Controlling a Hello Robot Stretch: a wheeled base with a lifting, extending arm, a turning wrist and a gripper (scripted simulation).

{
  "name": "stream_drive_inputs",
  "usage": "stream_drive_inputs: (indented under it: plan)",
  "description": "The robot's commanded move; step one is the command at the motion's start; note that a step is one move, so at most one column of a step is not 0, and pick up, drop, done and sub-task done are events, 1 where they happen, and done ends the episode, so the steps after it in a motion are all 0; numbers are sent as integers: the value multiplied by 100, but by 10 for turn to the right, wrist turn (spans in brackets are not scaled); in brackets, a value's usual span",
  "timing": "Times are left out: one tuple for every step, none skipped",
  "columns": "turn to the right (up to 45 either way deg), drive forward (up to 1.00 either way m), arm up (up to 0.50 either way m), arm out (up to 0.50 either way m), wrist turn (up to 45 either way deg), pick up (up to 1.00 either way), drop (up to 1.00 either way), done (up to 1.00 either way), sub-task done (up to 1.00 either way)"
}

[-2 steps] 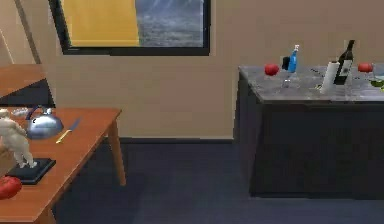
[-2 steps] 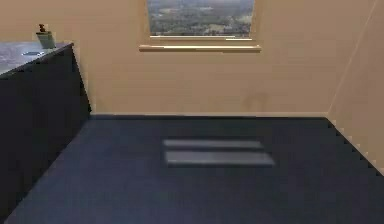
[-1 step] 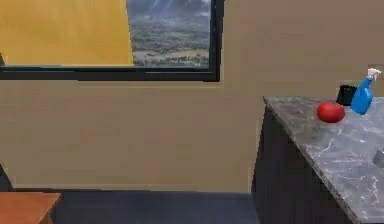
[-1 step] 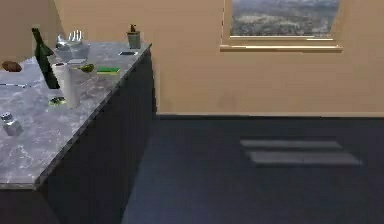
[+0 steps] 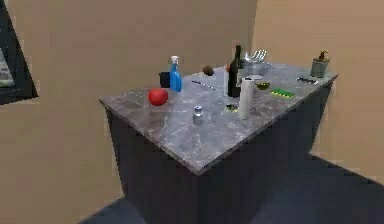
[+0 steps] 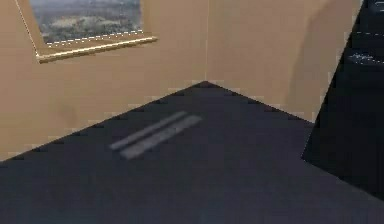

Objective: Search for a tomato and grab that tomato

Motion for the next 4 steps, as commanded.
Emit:
stream_drive_inputs:
  plan:
    - [450, 0, 0, 0, 0, 0, 0, 0, 0]
    - [450, 0, 0, 0, 0, 0, 0, 0, 0]
    - [270, 0, 0, 0, 0, 0, 0, 0, 0]
    - [0, 0, 50, 0, 0, 0, 0, 0, 0]
